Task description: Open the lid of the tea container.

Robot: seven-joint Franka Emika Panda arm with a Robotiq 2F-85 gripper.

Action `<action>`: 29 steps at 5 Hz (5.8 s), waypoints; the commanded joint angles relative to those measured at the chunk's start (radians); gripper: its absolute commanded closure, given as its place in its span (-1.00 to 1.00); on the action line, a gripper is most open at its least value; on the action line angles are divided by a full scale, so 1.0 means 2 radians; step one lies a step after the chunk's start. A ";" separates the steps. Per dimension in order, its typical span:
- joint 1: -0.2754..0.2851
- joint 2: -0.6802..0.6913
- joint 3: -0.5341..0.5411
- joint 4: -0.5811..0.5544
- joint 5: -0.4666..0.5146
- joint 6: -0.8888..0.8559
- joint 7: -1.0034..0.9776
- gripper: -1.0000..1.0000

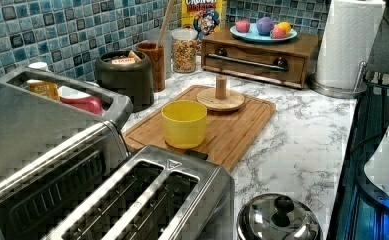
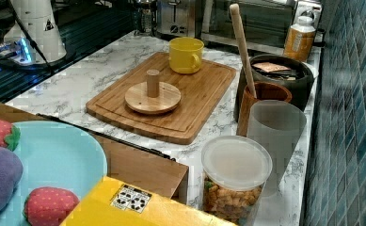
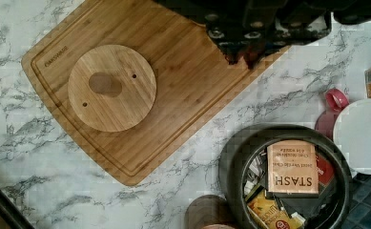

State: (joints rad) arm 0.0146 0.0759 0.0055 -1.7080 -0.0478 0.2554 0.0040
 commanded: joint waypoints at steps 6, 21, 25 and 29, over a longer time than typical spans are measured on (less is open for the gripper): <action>-0.039 -0.075 -0.048 -0.167 -0.017 0.052 -0.001 -1.00; -0.108 0.079 -0.020 -0.263 0.013 0.275 -0.019 -1.00; -0.086 0.078 -0.033 -0.247 -0.009 0.237 0.017 1.00; -0.050 -0.042 0.017 -0.155 -0.042 0.244 -0.045 1.00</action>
State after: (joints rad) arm -0.1561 0.1943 -0.0111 -2.2227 -0.1578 0.7271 -0.0118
